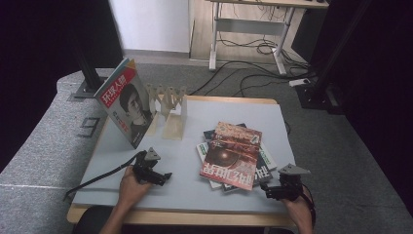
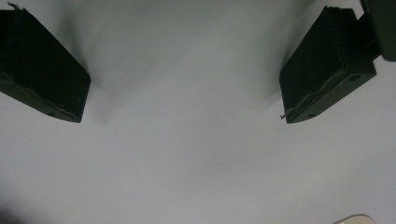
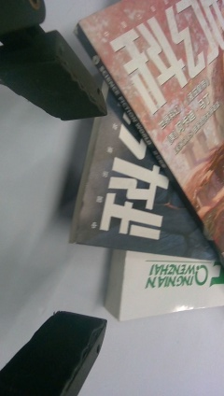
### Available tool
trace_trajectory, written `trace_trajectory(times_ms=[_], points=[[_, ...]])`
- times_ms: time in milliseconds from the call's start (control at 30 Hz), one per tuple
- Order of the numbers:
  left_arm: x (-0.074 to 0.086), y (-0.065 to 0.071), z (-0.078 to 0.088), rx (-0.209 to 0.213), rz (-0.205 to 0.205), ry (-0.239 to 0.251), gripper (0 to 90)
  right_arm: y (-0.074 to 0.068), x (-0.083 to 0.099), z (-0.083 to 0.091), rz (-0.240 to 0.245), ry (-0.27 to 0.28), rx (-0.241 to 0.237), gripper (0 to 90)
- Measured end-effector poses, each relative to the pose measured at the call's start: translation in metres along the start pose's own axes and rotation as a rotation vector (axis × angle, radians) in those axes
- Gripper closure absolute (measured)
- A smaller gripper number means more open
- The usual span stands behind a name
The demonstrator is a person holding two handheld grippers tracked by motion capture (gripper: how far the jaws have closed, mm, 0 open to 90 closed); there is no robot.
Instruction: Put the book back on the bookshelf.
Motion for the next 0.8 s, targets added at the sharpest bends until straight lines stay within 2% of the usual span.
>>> trace_trajectory(times_ms=[233, 500, 633, 800], points=[[0.000, 0.000, 0.000, 0.000, 0.000, 0.000, 1.3, -0.004, -0.015, -0.002, 0.014, 0.009, -0.030, 0.0], [0.000, 0.000, 0.000, -0.001, 0.000, 0.000, 1.2, -0.009, -0.035, -0.010, 0.039, 0.006, -0.033, 0.0], [0.000, 0.000, 0.000, 0.000, 0.000, 0.000, 1.2, -0.010, -0.044, -0.015, 0.016, 0.002, -0.037, 0.0], [0.000, 0.000, 0.000, -0.001, -0.001, 0.000, 1.2, -0.010, -0.054, -0.020, 0.035, -0.003, -0.031, 0.0]])
Point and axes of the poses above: each handheld gripper's, and its own axes: z roughly backward along the jaws, x roughly out of its underside, y roughly to its right, the point moved 3 cm from there along -z, roughly forward along the jaws, and after that the axes turned 14 degrees about -x, right-handed, at the moved point
